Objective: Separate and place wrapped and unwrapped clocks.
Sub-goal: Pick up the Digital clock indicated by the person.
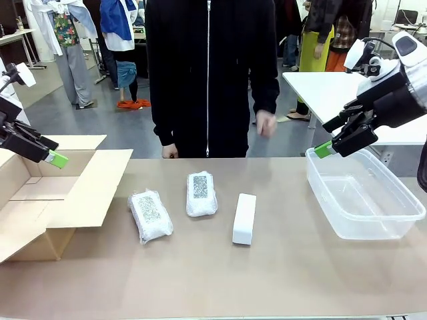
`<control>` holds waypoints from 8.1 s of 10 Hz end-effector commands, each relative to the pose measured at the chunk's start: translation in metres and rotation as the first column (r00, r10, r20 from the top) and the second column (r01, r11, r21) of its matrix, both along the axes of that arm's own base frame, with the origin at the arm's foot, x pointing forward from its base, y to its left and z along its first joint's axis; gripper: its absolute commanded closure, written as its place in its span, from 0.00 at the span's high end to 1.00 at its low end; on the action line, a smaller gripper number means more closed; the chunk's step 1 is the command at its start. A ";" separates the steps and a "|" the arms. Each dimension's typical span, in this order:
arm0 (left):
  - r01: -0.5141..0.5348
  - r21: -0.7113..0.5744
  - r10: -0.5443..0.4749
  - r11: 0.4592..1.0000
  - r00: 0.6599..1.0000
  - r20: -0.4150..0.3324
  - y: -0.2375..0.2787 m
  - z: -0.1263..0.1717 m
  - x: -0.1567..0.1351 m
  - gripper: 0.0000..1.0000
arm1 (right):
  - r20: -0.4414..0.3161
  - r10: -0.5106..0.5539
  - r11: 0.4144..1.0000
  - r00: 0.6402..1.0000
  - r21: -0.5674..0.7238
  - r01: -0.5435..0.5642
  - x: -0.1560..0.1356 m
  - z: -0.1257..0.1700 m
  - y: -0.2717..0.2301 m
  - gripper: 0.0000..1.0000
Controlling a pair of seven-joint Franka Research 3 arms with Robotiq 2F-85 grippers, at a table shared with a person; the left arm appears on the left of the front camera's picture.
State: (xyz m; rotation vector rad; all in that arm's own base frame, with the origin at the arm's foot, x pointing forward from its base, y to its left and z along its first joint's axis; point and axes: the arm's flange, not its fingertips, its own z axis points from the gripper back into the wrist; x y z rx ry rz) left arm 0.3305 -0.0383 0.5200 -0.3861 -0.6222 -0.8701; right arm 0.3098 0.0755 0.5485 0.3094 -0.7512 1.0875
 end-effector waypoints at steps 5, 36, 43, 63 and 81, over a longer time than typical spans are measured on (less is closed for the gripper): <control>0.007 -0.010 -0.007 1.000 1.000 0.003 0.000 -0.001 0.002 1.00 | -0.006 0.015 1.000 1.000 0.018 -0.015 0.000 -0.001 0.000 1.00; 0.007 -0.010 -0.007 1.000 1.000 0.003 0.000 -0.001 0.002 1.00 | -0.487 -0.826 0.492 0.284 -0.377 0.785 0.050 -0.081 0.170 1.00; 0.007 -0.010 -0.007 1.000 1.000 0.003 0.000 -0.001 0.002 1.00 | -0.397 -0.913 0.305 0.091 -0.517 0.800 0.090 -0.159 0.227 1.00; 0.007 -0.010 -0.007 1.000 1.000 0.003 0.000 -0.001 0.002 1.00 | -0.363 -0.932 0.224 -0.001 -0.577 0.785 0.116 -0.208 0.230 0.47; 0.007 -0.010 -0.007 1.000 1.000 0.003 0.000 -0.001 0.002 1.00 | -0.322 -0.927 0.323 0.194 -0.417 0.850 0.041 -0.003 0.227 0.14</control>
